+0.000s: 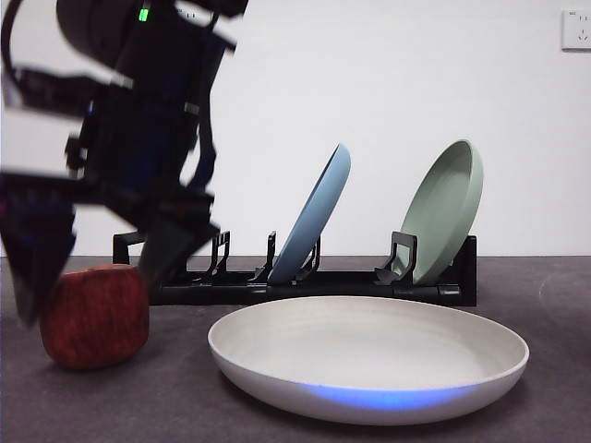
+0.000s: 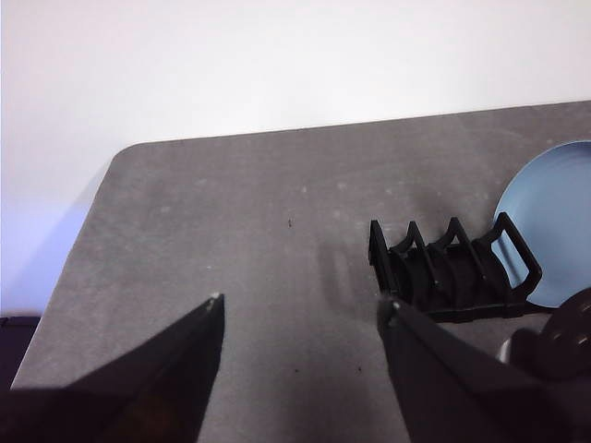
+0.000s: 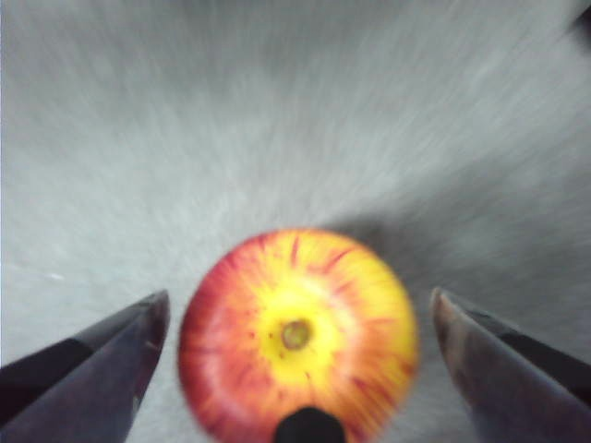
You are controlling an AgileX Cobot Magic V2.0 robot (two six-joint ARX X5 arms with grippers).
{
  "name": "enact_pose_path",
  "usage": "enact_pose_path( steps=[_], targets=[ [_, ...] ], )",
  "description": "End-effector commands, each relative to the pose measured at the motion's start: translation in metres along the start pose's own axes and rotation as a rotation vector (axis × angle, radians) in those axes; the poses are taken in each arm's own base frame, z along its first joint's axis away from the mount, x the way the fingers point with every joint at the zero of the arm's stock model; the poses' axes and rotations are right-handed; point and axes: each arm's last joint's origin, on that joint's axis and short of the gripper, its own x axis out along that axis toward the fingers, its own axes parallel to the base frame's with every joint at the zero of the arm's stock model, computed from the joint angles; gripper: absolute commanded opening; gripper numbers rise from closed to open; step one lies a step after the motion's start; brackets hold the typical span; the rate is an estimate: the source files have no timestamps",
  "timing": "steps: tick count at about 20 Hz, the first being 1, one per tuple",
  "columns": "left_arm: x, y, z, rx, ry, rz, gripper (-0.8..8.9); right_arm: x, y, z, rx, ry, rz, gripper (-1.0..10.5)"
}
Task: Take the yellow plate from the plate rack,put the plate on the table,take the apple from the table,put the apple in the plate
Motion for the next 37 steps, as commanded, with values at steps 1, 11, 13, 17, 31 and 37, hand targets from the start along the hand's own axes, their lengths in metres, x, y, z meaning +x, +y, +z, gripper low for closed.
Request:
enact_pose_path(
  steps=[1, 11, 13, 17, 31, 37],
  targets=[
    [0.000, 0.000, 0.000, 0.005, -0.003, 0.003, 2.83, 0.022, 0.002, -0.007, -0.008, 0.046, 0.008, 4.7],
    [0.004, -0.001, 0.001, 0.011, 0.005, 0.003, 2.82, 0.005, -0.001, 0.000, -0.009, 0.022, -0.080, -0.1],
    [0.011, -0.003, 0.003, 0.019, 0.018, 0.003, 2.82, -0.026, -0.001, 0.009, -0.008, -0.038, -0.088, -0.1],
    [0.030, -0.008, 0.009, 0.030, 0.042, -0.003, 2.82, -0.111, -0.012, 0.012, 0.019, -0.152, -0.120, -0.1],
    [0.076, -0.027, 0.023, 0.040, 0.053, -0.214, 2.82, -0.272, -0.080, -0.095, 0.497, 0.028, -0.306, -0.1],
    [0.076, -0.027, 0.023, 0.040, 0.054, -0.214, 2.82, -0.194, -0.071, -0.111, 0.530, 0.046, -0.269, -0.1]
  ],
)
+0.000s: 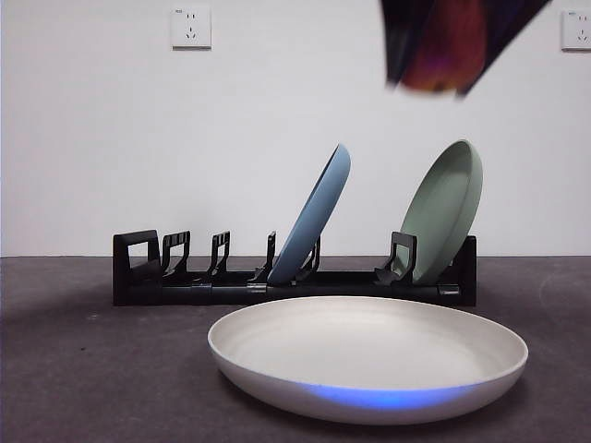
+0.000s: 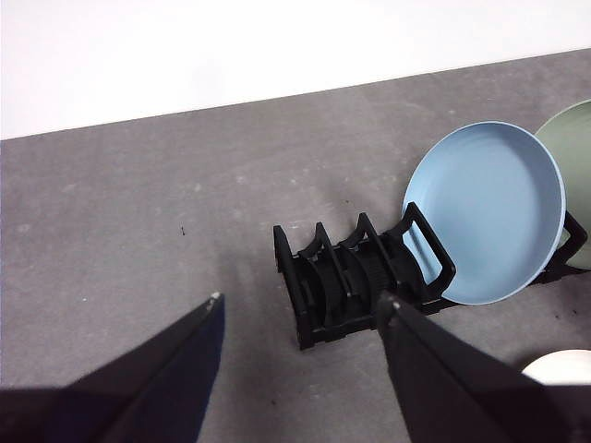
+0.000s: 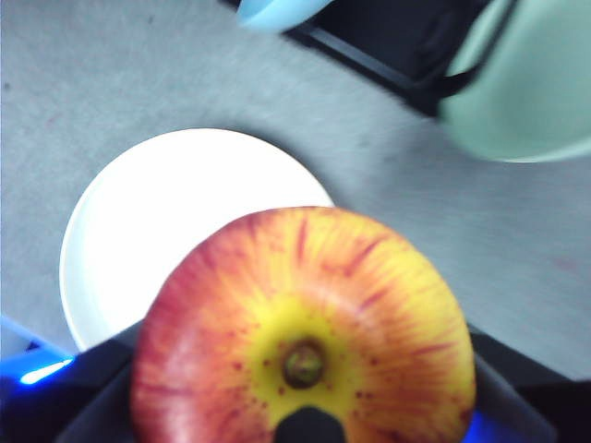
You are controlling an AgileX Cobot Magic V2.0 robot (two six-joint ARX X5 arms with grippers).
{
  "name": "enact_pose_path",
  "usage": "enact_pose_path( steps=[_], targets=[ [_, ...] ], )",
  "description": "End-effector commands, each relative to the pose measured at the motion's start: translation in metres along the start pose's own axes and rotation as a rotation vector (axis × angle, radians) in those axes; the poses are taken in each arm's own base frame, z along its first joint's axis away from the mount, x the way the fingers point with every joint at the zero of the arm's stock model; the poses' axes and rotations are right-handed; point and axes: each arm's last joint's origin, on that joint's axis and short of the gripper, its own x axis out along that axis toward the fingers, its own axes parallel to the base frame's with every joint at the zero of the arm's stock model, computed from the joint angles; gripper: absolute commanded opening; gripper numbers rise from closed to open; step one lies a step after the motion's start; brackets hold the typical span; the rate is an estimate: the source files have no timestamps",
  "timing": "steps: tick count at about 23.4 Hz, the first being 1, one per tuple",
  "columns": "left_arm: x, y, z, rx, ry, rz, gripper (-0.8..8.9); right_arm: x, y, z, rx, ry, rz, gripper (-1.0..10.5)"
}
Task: Take the yellow plate from the plate rack,put the plate on the table,take the apple from the table,put the apple in the plate
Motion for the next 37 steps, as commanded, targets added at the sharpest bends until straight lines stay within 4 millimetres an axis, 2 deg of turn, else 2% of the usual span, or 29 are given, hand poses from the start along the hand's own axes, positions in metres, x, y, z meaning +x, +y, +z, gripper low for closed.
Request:
enact_pose_path(
  steps=[1, 5, 7, 13, 16, 19, 20, 24, 25, 26, 33, 37],
  targets=[
    [0.001, 0.000, 0.000, 0.011, -0.009, -0.003, 2.82, 0.040, 0.014, -0.013, 0.030, -0.019, 0.027, -0.1],
    [0.001, 0.000, 0.000, 0.011, -0.008, -0.003, 2.82, 0.092, 0.039, -0.038, 0.014, -0.072, 0.069, -0.1],
    [0.001, 0.000, 0.000, 0.011, -0.008, -0.002, 2.82, 0.108, 0.048, -0.048, 0.007, -0.074, 0.083, -0.1],
    [0.001, 0.000, 0.000, 0.011, -0.008, -0.002, 2.82, 0.151, 0.058, -0.057, -0.015, 0.043, 0.063, -0.1],
    [0.001, 0.000, 0.000, 0.011, -0.008, -0.002, 2.82, 0.161, 0.059, -0.059, -0.022, 0.076, 0.056, 0.0],
    [0.001, 0.000, 0.000, 0.011, -0.005, -0.002, 2.82, 0.166, 0.060, -0.061, -0.023, 0.093, 0.052, 0.2],
    [0.001, 0.000, 0.000, 0.011, -0.003, -0.002, 2.82, 0.166, 0.060, -0.061, -0.022, 0.095, 0.051, 0.7],
    [0.001, 0.000, -0.001, 0.012, 0.006, -0.003, 2.82, 0.165, 0.059, -0.061, -0.011, 0.097, 0.050, 5.0],
    [0.001, 0.000, -0.001, 0.012, 0.009, -0.003, 2.82, 0.165, 0.059, -0.061, -0.010, 0.098, 0.048, 5.8],
    [0.001, 0.000, -0.002, 0.012, 0.012, -0.003, 2.82, 0.165, 0.059, -0.061, -0.010, 0.099, 0.047, 6.1],
    [0.001, 0.000, -0.002, 0.012, 0.018, -0.022, 2.82, 0.154, 0.057, -0.058, -0.008, 0.067, 0.056, 6.0],
    [0.001, -0.002, -0.002, 0.012, 0.016, -0.073, 2.82, 0.133, 0.053, -0.052, 0.004, 0.015, 0.065, 6.0]
  ],
)
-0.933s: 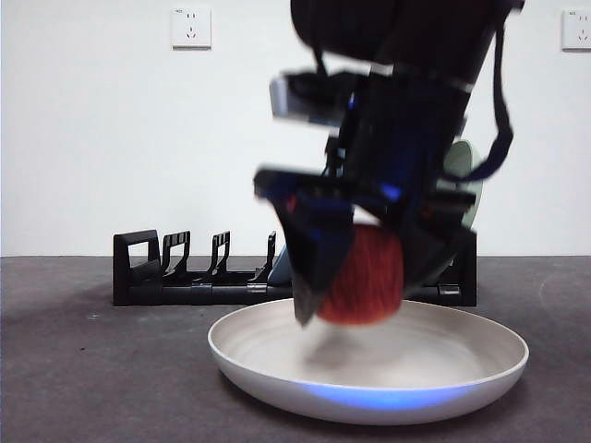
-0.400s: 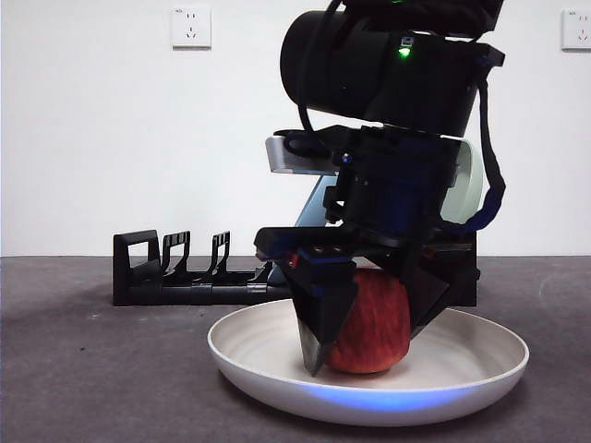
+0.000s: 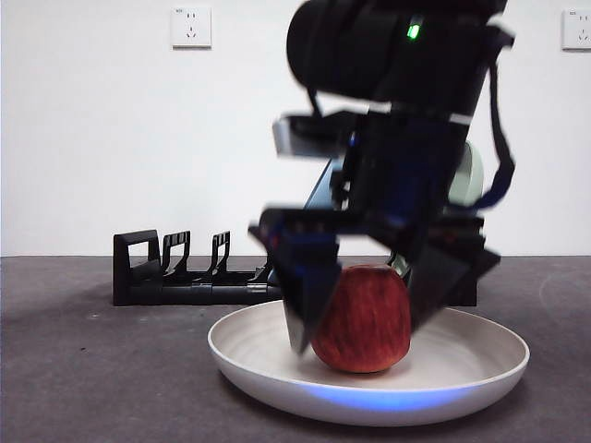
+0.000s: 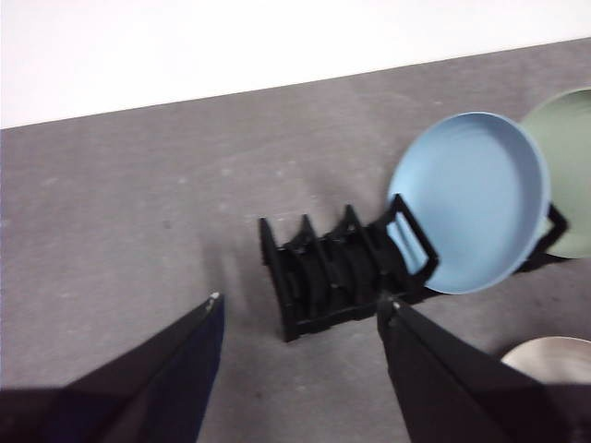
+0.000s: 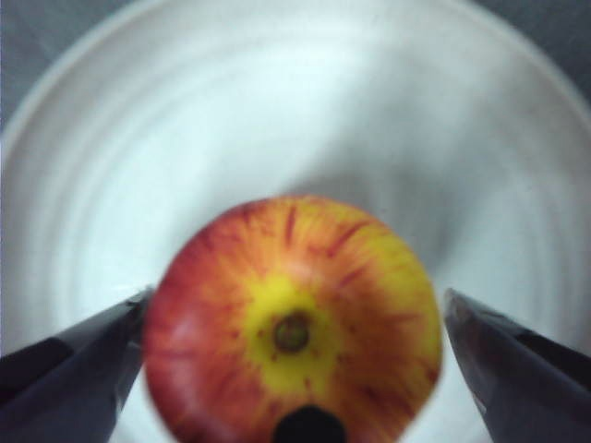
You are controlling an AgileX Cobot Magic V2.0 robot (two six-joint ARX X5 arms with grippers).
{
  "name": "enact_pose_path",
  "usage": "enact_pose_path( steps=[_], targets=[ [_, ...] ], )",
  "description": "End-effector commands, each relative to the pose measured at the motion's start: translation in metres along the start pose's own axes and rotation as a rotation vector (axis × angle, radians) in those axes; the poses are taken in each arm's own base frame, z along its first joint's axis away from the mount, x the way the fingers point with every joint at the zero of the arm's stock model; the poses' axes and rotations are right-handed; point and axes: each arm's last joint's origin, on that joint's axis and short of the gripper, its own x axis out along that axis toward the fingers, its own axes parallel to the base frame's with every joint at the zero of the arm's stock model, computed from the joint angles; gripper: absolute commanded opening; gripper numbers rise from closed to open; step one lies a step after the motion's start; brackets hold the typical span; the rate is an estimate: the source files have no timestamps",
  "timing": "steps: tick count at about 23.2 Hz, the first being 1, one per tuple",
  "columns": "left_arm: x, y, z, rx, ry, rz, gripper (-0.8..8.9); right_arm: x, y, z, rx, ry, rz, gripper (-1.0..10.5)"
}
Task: Take the yellow plate from the plate rack,put the plate on the table,take the apple from the table,put the apple in the plate
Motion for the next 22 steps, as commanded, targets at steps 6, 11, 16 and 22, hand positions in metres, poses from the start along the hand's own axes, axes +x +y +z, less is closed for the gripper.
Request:
enact_pose_path(
  steps=[6, 11, 16, 22],
  targets=[
    [0.002, -0.004, 0.000, 0.016, 0.003, -0.148, 2.82, -0.063, -0.016, 0.015, 0.001, -0.181, 0.011, 5.9],
    [0.008, -0.007, -0.001, 0.028, 0.025, -0.221, 2.31, -0.106, -0.039, 0.016, 0.026, -0.329, -0.014, 3.0],
    [0.017, -0.012, -0.001, 0.057, 0.050, -0.266, -0.09, -0.144, -0.066, 0.007, 0.053, -0.458, -0.069, -0.1],
    [0.036, -0.014, -0.001, 0.109, -0.013, -0.245, -0.08, -0.185, -0.107, -0.013, 0.194, -0.597, -0.176, -0.1]
  ],
)
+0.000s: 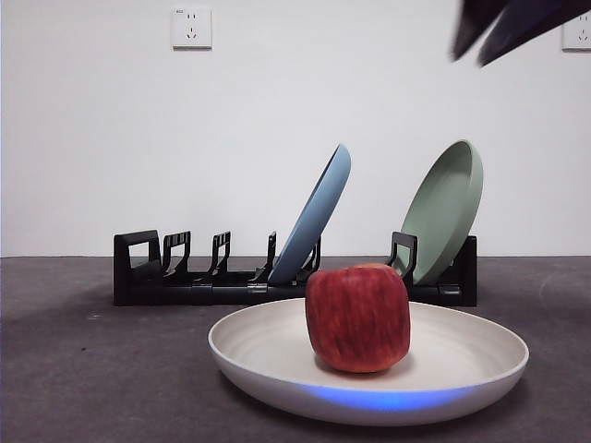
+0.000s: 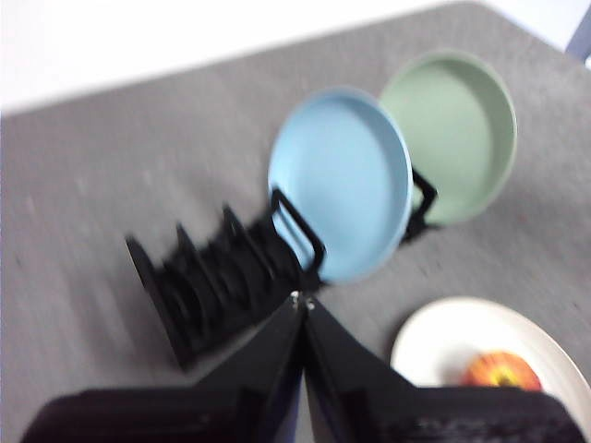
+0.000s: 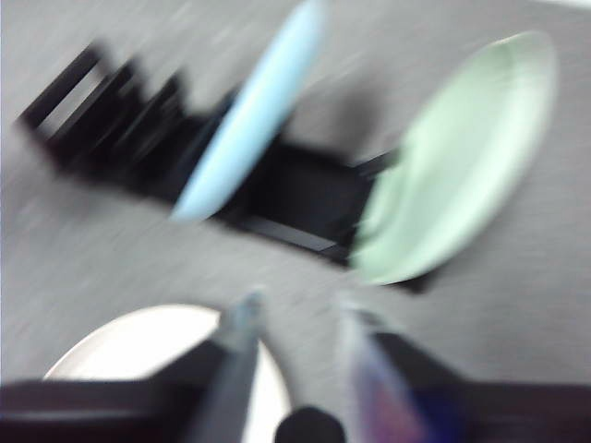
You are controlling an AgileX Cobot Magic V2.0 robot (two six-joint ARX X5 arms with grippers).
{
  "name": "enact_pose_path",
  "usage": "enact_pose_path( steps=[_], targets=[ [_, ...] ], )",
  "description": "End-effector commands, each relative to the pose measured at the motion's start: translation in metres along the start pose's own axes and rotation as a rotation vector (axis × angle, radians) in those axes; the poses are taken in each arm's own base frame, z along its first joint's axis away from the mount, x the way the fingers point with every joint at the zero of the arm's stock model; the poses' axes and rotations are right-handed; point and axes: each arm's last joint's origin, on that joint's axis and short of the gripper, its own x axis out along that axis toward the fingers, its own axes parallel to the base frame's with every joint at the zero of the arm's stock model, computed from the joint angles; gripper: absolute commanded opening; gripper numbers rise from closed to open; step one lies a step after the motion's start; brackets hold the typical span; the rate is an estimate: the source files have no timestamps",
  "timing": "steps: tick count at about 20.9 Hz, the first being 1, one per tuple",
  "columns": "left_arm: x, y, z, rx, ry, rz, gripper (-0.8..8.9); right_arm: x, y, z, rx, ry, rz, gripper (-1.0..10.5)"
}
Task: Take the yellow plate from the plate rack,put the plate on the table,take the apple from the table,put the apple in the plate
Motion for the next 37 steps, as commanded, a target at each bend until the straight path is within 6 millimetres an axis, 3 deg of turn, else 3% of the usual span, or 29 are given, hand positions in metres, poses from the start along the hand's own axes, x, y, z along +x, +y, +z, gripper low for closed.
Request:
enact_pose_path(
  steps=[1, 5, 7, 13, 15, 18, 28, 37],
  targets=[
    [0.008, 0.001, -0.008, 0.032, -0.017, 0.008, -0.09, -0.010, -0.015, 0.002, 0.028, -0.039, -0.035, -0.1],
    [0.025, 0.004, -0.049, 0.028, -0.036, 0.031, -0.08, -0.028, -0.031, -0.008, 0.061, -0.113, -0.030, -0.1],
    [0.029, 0.003, -0.076, -0.005, -0.056, 0.040, -0.08, -0.034, -0.031, -0.025, 0.082, -0.170, -0.031, -0.1],
    [0.008, -0.003, -0.137, -0.077, -0.176, 0.067, -0.09, -0.042, -0.028, -0.100, 0.163, -0.247, -0.023, -0.1],
    [-0.002, -0.006, -0.152, -0.092, -0.196, 0.072, -0.09, -0.047, -0.028, -0.113, 0.172, -0.249, -0.028, -0.1],
    [-0.009, -0.007, -0.157, -0.095, -0.201, 0.073, -0.08, -0.050, -0.028, -0.114, 0.204, -0.257, -0.026, 0.0],
    [-0.003, -0.007, -0.169, -0.120, -0.056, 0.076, -0.01, -0.049, -0.028, -0.115, 0.212, -0.242, -0.026, 0.0],
    [-0.002, -0.006, -0.170, -0.085, -0.036, 0.085, -0.01, -0.049, -0.028, -0.115, 0.212, -0.242, -0.024, 0.0]
  ],
)
